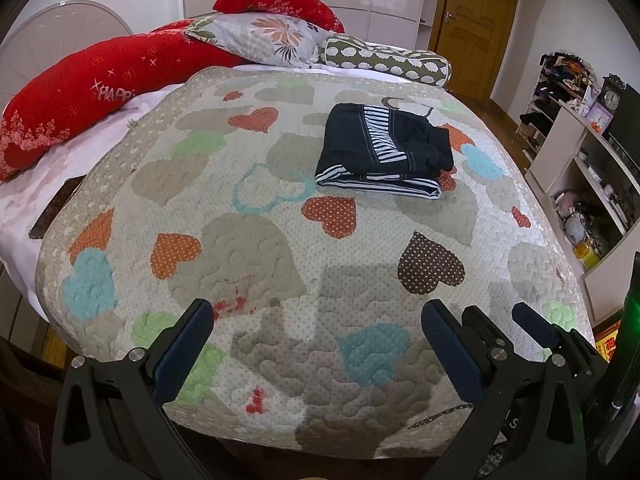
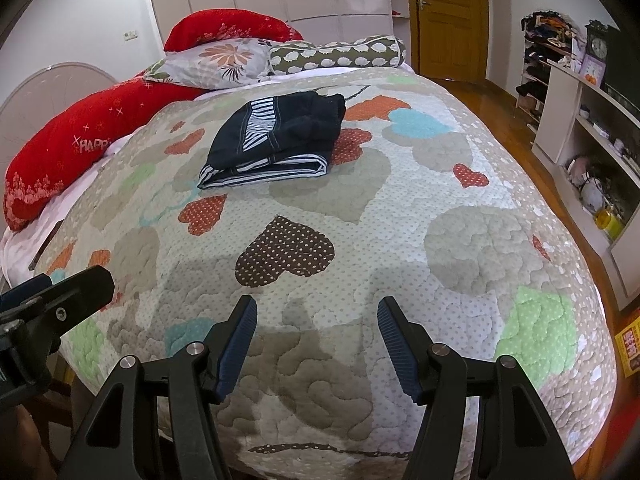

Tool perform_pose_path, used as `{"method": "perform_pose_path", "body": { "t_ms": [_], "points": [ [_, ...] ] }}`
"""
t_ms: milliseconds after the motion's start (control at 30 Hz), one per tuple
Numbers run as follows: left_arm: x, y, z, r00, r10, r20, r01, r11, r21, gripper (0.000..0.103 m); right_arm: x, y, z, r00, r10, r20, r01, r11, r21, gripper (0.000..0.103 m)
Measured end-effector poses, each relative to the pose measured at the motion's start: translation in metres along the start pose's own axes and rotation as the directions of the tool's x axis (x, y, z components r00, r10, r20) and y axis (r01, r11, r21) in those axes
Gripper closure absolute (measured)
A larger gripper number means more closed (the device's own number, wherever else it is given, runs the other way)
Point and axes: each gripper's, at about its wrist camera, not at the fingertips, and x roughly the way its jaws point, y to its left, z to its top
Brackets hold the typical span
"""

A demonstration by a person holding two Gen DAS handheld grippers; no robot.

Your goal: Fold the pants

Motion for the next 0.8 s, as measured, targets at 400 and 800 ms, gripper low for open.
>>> {"method": "perform_pose_path", "body": {
  "t_ms": [400, 800],
  "points": [
    [0.004, 0.000, -0.001, 1.000, -0.005, -0.011, 0.005, 1.000, -0.004, 0.000, 0.003, 0.004, -0.001, 1.000, 0.000, -0.005, 0.000, 1.000, -0.021, 0.035],
    [0.017, 0.003, -0.007, 0.999, -0.011, -0.046, 0.010, 1.000, -0.015, 0.000, 0.006, 0.008, -0.001, 1.000, 0.001, -0.009, -0.001, 0.999, -0.037, 0.035]
  ]
}}
